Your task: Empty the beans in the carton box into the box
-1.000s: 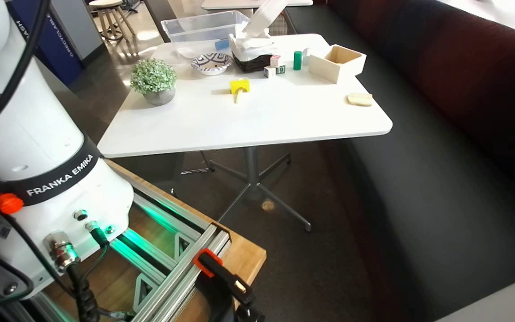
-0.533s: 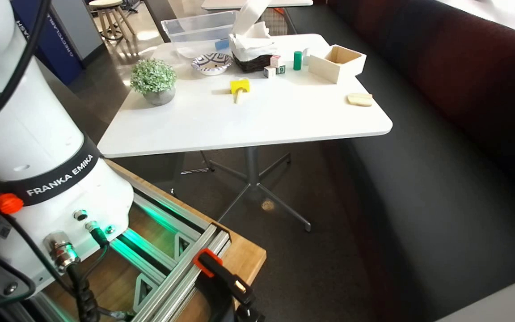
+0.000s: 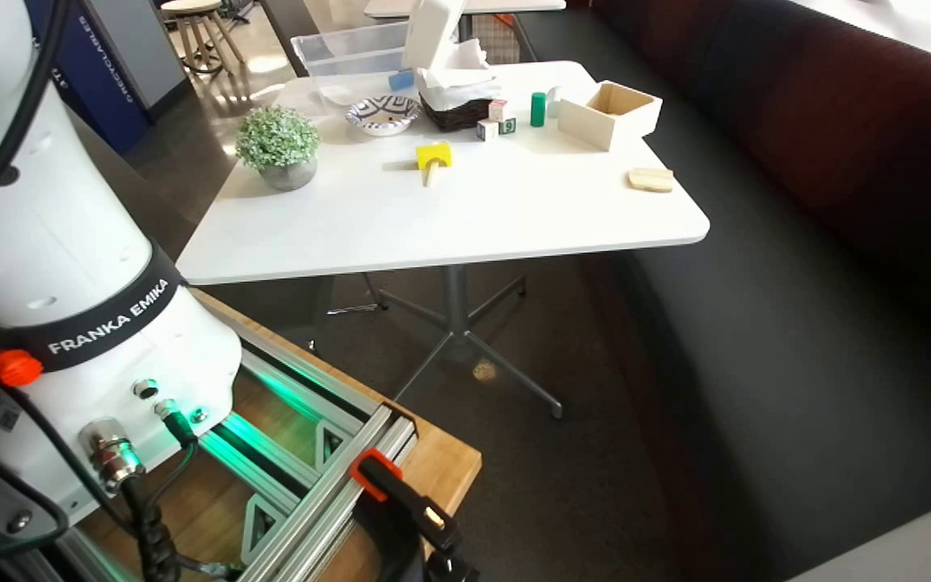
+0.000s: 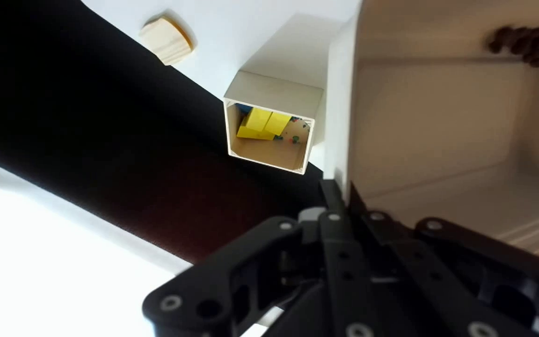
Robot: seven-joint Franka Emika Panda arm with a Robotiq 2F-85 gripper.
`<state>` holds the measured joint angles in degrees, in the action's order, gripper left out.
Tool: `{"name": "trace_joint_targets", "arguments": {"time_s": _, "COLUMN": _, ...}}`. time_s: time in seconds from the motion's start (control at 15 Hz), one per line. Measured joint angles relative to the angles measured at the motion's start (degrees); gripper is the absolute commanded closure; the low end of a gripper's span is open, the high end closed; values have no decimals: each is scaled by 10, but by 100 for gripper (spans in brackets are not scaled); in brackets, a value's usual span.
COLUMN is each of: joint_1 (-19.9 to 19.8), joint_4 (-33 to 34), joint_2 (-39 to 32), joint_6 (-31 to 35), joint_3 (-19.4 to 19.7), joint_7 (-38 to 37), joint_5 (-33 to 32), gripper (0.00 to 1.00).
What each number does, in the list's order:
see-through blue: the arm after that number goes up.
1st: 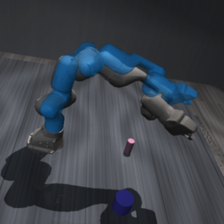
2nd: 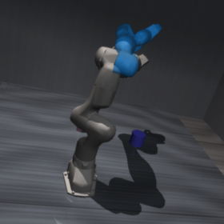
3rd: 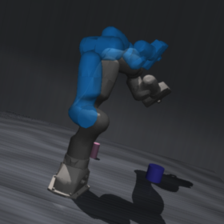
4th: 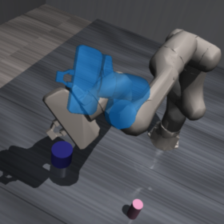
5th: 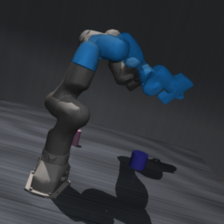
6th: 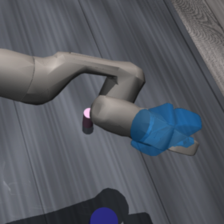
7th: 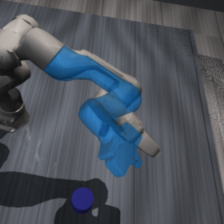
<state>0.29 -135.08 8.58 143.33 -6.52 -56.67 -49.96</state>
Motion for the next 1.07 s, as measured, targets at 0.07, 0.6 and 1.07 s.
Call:
{"name": "trace_joint_targets", "arguments": {"time_s": 0.07, "joint_1": 3, "joint_4": 0, "joint_2": 5, "joint_6": -16, "joint_3": -7, "joint_7": -5, "joint_5": -4, "gripper": 99}}
{"name": "trace_joint_targets", "arguments": {"time_s": 0.6, "joint_1": 22, "joint_4": 12, "joint_2": 7, "joint_6": -81, "joint_3": -37, "joint_7": -22, "joint_5": -16, "gripper": 99}}
{"name": "trace_joint_targets", "arguments": {"time_s": 1.07, "joint_1": 51, "joint_4": 56, "joint_2": -18, "joint_6": -176, "joint_3": -63, "joint_7": -67, "joint_5": -35, "gripper": 99}}
